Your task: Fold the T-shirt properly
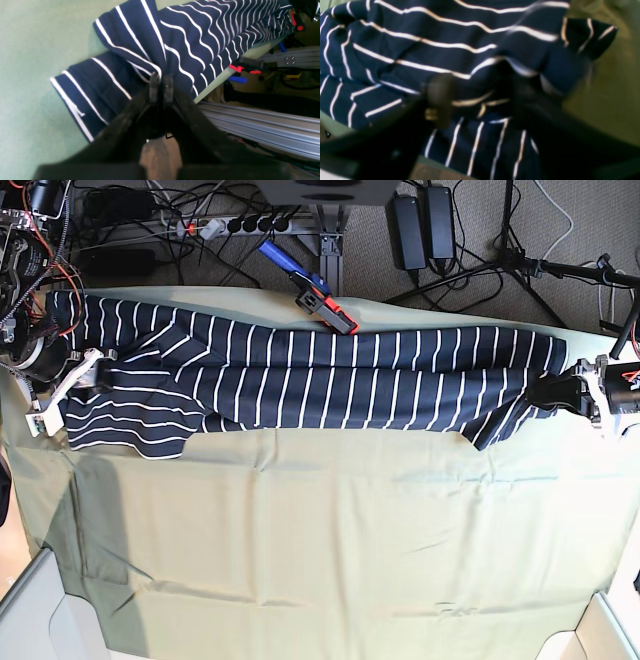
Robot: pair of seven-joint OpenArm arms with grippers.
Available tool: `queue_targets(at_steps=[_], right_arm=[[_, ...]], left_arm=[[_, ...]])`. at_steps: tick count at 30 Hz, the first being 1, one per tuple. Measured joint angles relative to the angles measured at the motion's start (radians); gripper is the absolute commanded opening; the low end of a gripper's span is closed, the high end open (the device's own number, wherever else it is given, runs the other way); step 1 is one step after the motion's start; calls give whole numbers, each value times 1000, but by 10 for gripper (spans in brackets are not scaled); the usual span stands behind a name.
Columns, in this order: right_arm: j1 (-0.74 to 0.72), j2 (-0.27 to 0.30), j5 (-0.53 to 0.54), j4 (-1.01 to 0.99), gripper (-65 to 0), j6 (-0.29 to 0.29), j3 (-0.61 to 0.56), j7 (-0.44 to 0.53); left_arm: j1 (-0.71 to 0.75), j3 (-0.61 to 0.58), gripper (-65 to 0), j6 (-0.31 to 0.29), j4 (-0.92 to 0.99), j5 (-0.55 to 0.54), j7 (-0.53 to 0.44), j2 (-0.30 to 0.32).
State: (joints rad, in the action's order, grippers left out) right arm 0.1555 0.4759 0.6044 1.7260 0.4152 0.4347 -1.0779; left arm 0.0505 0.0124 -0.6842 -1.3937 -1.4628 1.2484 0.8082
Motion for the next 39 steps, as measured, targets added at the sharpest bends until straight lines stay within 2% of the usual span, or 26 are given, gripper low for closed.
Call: queue_targets(at_steps=[2,8,12,22,27,32,33,34,37,38,39], right_arm=[[-4,0,-4,0,-224,0,0,0],[-87,0,-40,3,-224,-10,4,46],[-163,0,-104,-50,-224,-19,6,67],[-283,-2,-100,-367,-224,-19,6,85],[-277,-12,-100,-409,-225,-20,9,86],[-275,-56,-64,-410,-237,-20,10,87],[-275,-64,-63,-409,-282,-20,11,90],[-278,-75,-63,-409,-354,-20,12,90],[-277,-108,-62,-409,-617,-20,14,89],[-277,-117,-62,-408,-650,-20,15,91],[-278,-121,-63,-408,-650,-20,15,85]], left_arm=[[0,0,-545,0,0,0,0,-2],[2,0,-545,0,0,2,0,-2],[13,0,-545,0,0,1,-7,-2],[18,0,-545,0,0,1,-7,-2],[18,0,-545,0,0,2,-7,-2],[18,0,-545,0,0,2,-7,-2],[18,0,-545,0,0,2,-7,-2],[18,0,-545,0,0,2,-8,-2],[18,0,-545,0,0,2,-8,-2],[18,0,-545,0,0,2,-8,-2],[18,0,-545,0,0,2,-8,-2]])
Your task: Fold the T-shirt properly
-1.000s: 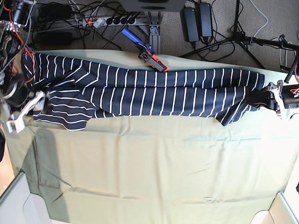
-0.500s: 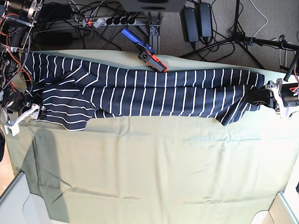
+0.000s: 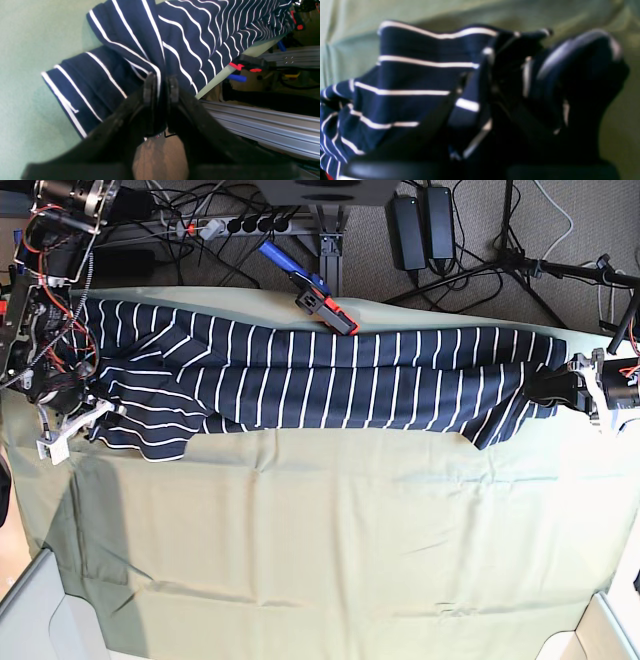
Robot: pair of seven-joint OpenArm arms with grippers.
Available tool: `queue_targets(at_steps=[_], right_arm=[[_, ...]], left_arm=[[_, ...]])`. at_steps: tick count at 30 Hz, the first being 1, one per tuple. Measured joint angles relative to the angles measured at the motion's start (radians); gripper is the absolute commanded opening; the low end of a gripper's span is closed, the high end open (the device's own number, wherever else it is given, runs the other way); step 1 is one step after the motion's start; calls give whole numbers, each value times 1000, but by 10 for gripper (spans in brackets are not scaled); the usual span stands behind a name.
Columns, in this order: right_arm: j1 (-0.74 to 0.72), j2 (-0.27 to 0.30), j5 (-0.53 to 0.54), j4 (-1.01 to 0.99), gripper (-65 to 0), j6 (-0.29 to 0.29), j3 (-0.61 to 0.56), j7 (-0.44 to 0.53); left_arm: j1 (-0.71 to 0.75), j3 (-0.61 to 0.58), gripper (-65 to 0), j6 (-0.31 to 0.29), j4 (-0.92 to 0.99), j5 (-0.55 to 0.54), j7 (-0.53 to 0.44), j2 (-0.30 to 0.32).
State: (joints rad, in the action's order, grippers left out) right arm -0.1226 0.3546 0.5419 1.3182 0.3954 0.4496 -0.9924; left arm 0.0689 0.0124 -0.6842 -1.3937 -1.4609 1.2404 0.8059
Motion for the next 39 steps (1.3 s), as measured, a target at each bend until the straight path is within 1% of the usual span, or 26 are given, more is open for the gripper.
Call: queue_targets(at_steps=[3,5,12,16,20,24,29,30,33,34,35,36,39], right_arm=[[-2,-1,0,9,-650,0,0,-15],[-2,-1,-4,33,-650,0,0,-46],[6,-6,-22,177,-650,1,1,-133],[9,-6,-27,238,-650,2,29,-175],[58,-3,-22,287,-650,1,48,-167],[136,-3,-24,307,-650,2,60,-171],[196,-3,-15,314,-650,1,92,-156],[207,-3,-15,314,-634,1,102,-153],[213,-3,-12,314,-397,1,136,-143],[213,-3,-17,314,-336,2,147,-138],[212,-3,-19,314,-293,1,158,-134],[212,-3,-19,314,-270,2,166,-128],[212,0,-34,314,-268,2,193,-119]], left_arm=[[0,0,-545,0,0,0,0,0],[0,0,-545,0,0,1,0,0],[0,0,-545,0,0,1,0,0],[0,0,-545,0,0,1,1,0],[0,0,-545,0,0,0,5,0],[0,0,-545,0,0,0,5,0],[0,0,-544,0,0,1,5,0],[0,0,-543,0,0,0,5,0],[0,0,-540,0,0,0,5,0],[0,0,-524,0,0,1,5,0],[1,0,-502,0,0,0,5,0],[3,0,-477,0,0,0,5,0],[15,0,-402,0,0,-1,4,1]])
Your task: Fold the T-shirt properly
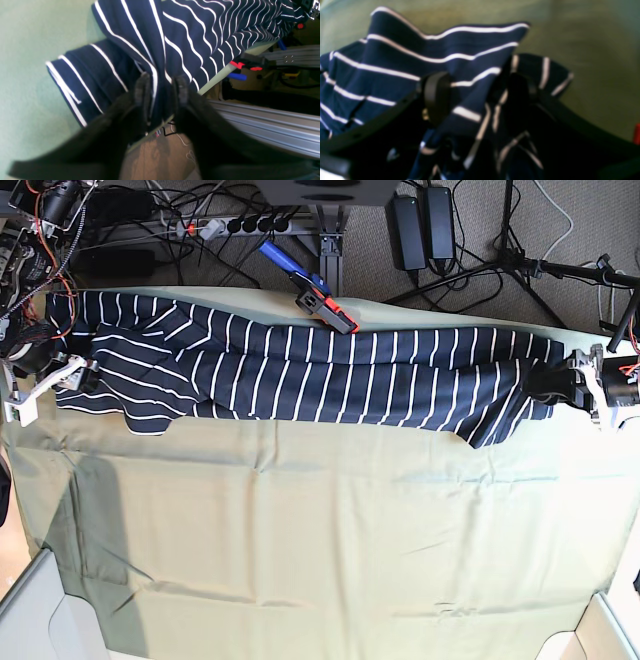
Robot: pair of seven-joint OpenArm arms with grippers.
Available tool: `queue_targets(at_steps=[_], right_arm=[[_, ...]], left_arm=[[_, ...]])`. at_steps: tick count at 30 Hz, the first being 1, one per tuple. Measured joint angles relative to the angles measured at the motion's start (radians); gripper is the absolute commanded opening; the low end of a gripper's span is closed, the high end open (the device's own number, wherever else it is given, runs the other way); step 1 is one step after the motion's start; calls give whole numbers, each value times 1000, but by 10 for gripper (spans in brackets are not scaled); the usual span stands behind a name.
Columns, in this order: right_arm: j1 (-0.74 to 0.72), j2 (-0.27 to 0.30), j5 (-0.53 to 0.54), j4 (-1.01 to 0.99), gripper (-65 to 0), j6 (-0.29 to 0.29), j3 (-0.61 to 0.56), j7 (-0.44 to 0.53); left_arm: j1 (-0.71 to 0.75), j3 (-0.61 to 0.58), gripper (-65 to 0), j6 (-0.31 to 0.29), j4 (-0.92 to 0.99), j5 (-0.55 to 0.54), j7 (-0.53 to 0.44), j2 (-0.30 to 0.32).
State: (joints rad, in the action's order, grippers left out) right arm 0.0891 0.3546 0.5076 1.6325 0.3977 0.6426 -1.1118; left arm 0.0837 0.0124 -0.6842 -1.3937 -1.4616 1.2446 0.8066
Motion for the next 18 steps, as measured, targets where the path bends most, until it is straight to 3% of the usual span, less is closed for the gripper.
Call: queue_targets(at_steps=[10,16,18], right_arm=[[0,111,-18,0,-268,0,111,0],[0,133,-3,0,-270,0,148,-2],[-1,133,21,0,-336,0,150,-3]], left_arm=[[45,0,-392,0,0,1,-32,19],[44,0,-392,0,0,53,-66,19],[44,0,-392,0,0,92,-93,19]])
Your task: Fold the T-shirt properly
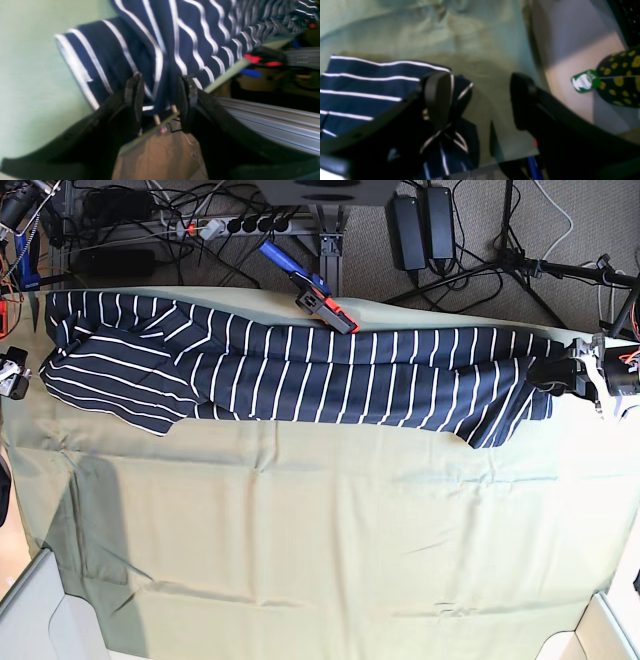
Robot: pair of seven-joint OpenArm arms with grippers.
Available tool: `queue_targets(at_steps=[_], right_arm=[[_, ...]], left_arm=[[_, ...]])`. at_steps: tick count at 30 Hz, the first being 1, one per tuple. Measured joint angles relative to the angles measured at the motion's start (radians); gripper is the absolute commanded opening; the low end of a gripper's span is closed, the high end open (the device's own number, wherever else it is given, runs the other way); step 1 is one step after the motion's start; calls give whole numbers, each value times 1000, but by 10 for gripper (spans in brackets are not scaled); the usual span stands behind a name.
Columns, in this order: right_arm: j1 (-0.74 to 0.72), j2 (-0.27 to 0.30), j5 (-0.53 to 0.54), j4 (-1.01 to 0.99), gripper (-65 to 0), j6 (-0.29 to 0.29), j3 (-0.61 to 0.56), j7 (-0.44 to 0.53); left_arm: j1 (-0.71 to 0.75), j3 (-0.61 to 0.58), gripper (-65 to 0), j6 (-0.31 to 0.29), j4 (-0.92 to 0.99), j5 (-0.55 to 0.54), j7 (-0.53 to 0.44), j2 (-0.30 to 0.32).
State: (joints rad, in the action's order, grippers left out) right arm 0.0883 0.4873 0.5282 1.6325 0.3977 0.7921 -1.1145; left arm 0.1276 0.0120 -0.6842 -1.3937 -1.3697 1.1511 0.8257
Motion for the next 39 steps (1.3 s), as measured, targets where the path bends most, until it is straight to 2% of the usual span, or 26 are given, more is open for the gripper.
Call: queue_targets(at_steps=[1,3,8,12,14,20,23,28,39], right_arm=[[0,0,13,0,-425,0,0,0],[0,0,49,0,-650,0,0,0],[0,0,149,0,-650,6,0,0],[0,-9,290,0,-650,25,0,-8],[0,-26,317,0,-650,29,-5,-13],[0,-81,307,-1,-650,31,-119,-14],[0,-100,220,-4,-650,31,-207,0],[0,-102,148,-31,-650,31,-310,24],[0,-100,148,-31,-650,31,-336,26]], left_arm=[[0,0,-392,0,0,19,-9,0],[0,0,-392,0,0,55,-36,0],[2,78,-391,0,0,112,-87,0],[0,153,-292,0,0,127,-93,0],[0,161,-271,0,0,127,-93,0],[11,161,-256,0,0,121,-98,-24],[27,161,-241,0,0,125,-137,-51],[47,161,-241,0,0,190,-154,-98],[72,162,-241,0,41,191,-176,-156]])
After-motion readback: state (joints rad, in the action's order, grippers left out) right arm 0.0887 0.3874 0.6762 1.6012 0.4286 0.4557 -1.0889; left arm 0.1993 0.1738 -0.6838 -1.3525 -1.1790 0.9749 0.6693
